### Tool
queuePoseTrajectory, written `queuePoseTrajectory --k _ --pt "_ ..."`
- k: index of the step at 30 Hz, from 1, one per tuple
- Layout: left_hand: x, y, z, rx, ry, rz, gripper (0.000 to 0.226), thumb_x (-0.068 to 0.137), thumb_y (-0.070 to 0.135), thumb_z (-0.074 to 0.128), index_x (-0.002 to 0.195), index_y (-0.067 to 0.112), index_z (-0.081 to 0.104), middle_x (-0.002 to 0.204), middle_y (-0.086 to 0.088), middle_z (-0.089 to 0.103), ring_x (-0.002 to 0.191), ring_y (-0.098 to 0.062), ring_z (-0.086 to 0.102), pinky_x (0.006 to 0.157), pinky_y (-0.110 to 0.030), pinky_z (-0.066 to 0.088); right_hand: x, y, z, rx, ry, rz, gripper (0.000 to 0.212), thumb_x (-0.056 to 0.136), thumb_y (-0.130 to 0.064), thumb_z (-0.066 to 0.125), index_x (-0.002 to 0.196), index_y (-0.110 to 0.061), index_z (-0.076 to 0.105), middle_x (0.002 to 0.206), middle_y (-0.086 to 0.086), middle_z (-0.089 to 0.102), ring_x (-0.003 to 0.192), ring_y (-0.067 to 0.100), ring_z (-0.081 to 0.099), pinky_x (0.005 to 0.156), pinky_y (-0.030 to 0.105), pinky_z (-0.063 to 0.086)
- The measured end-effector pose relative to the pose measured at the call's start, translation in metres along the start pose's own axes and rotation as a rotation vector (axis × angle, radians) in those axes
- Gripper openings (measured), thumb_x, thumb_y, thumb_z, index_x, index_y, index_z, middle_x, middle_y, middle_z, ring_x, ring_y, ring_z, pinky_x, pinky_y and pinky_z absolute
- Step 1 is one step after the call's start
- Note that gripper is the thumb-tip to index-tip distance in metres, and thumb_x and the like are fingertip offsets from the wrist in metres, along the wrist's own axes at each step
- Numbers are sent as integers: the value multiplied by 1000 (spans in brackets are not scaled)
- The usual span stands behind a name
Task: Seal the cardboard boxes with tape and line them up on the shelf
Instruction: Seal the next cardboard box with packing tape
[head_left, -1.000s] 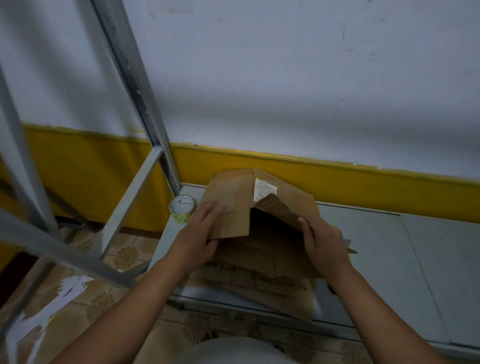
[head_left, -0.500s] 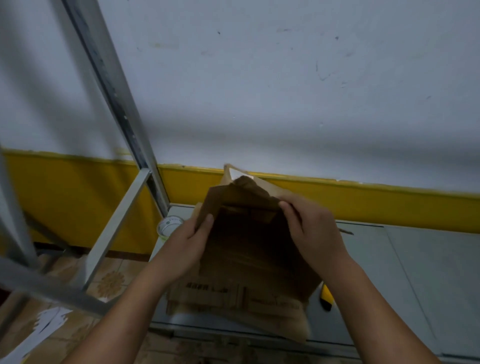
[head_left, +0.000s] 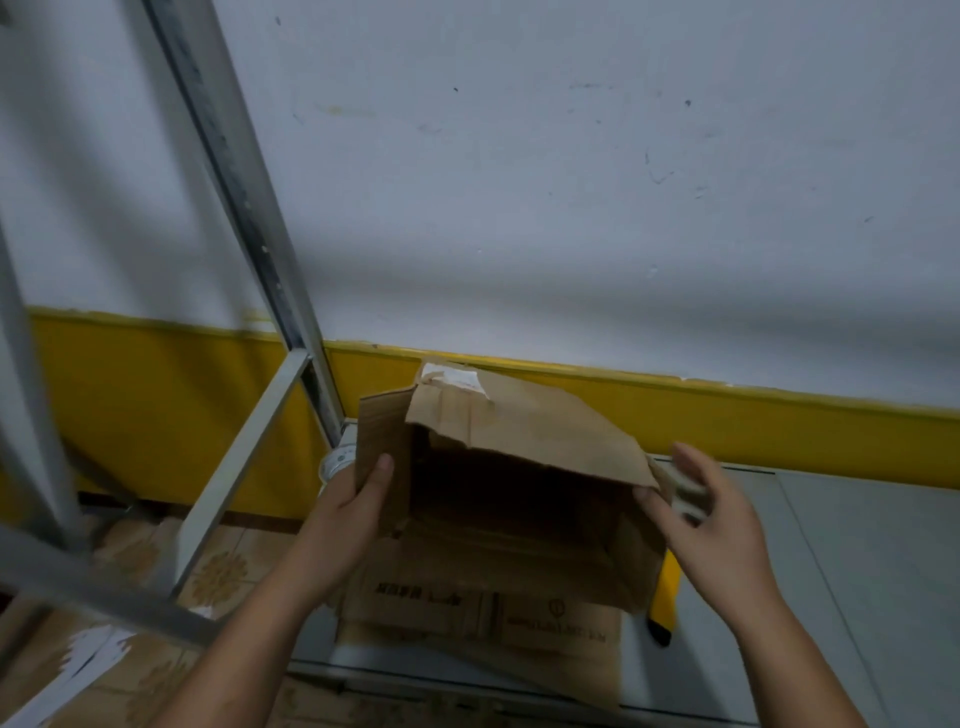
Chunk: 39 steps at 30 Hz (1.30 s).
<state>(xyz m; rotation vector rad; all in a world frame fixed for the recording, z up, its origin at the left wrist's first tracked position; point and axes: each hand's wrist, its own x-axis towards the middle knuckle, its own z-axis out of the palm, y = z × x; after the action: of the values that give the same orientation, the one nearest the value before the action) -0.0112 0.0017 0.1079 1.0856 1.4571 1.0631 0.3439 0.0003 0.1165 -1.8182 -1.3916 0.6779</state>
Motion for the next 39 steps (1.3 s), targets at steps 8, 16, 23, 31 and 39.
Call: queuePoseTrajectory --k 8,16,23,31,39 --pt "-3 19 0 139 -183 165 50 103 71 31 153 65 26 158 33 37 151 0 29 121 -33 31 12 -21 11 140 77 -157 31 100 -47 58 81 -23 64 59 -2 48 55 14 46 52 31 33" --pt "5 20 5 118 -231 257 62 101 70 25 160 62 11 170 29 18 159 -1 15 130 -49 17 27 -42 13 -23 39 -191 22 94 -42 70 114 -40 62 110 -28 62 102 0 60 75 20 50" --pt "35 -31 -27 25 -323 188 45 94 75 58 128 47 63 145 13 59 113 5 64 103 -28 48 48 -51 12 5 48 -90 28 93 -62 60 105 -37 63 97 -11 66 92 6 63 68 35 53" --pt "47 6 -10 372 -379 254 67 94 68 49 150 76 14 164 32 19 145 -5 31 112 -43 43 59 -54 11 98 -52 -4 33 97 -62 54 115 -35 63 110 -9 67 102 9 62 85 40 55" --pt "79 2 16 367 -51 391 67 95 58 66 153 59 32 154 19 43 136 -22 46 100 -57 54 41 -59 32 237 -84 -17 36 99 -43 63 133 -29 59 128 -13 61 123 10 54 93 32 48"
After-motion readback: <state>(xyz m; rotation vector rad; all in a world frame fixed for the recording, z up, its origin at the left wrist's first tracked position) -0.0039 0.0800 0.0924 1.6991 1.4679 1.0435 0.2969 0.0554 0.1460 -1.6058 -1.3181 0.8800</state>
